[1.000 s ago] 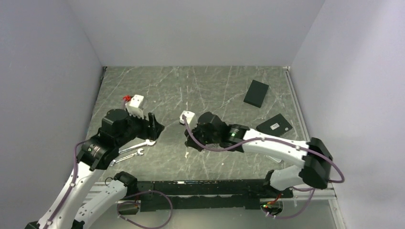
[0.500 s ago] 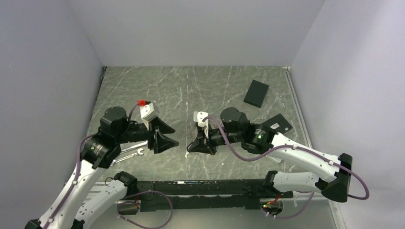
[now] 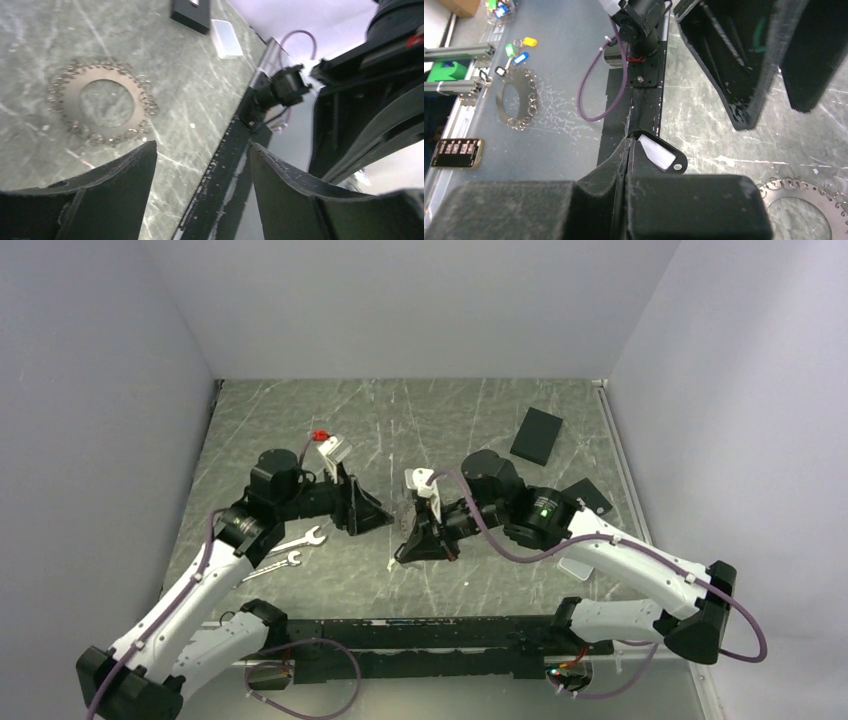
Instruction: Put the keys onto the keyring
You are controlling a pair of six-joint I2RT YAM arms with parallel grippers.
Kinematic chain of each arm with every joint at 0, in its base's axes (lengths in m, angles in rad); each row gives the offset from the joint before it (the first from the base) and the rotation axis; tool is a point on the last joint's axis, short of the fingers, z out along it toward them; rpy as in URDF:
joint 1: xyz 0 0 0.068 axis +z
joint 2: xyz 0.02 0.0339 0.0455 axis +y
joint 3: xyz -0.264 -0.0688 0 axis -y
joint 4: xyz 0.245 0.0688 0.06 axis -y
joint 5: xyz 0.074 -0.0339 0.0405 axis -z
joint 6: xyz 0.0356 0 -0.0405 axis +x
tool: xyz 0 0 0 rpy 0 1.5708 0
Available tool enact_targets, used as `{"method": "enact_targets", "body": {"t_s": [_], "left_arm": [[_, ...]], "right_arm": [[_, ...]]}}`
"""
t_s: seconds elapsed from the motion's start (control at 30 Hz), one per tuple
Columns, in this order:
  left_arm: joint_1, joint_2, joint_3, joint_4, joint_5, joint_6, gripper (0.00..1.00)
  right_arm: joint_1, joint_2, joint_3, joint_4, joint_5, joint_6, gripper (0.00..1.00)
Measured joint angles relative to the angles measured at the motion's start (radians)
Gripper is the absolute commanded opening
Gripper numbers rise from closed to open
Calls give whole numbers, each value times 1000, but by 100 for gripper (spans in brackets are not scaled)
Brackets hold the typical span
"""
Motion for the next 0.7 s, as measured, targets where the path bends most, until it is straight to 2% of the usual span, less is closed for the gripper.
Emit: {"method": "enact_targets", "body": {"t_s": [0.13,0.27,0.37,0.47,0.7], "left_arm": [[0,-113,-66,-5,-100,93,89],[0,-227,-96,24,-114,304,86],[0,-241,-100,66,-34,465,83],[0,-209,-116,137,79,562,79],[-49,-103,-117,304,261,631,71]], "right_arm": [[-78,-18,0,-1,-115,12,0],[-148,-31,-2,21,-227,69,0],[-180,-31,-30,108,-336,164,0],[-202,-14,-49,198,-430,256,0],[-210,39,-49,306,-555,362,0]]}}
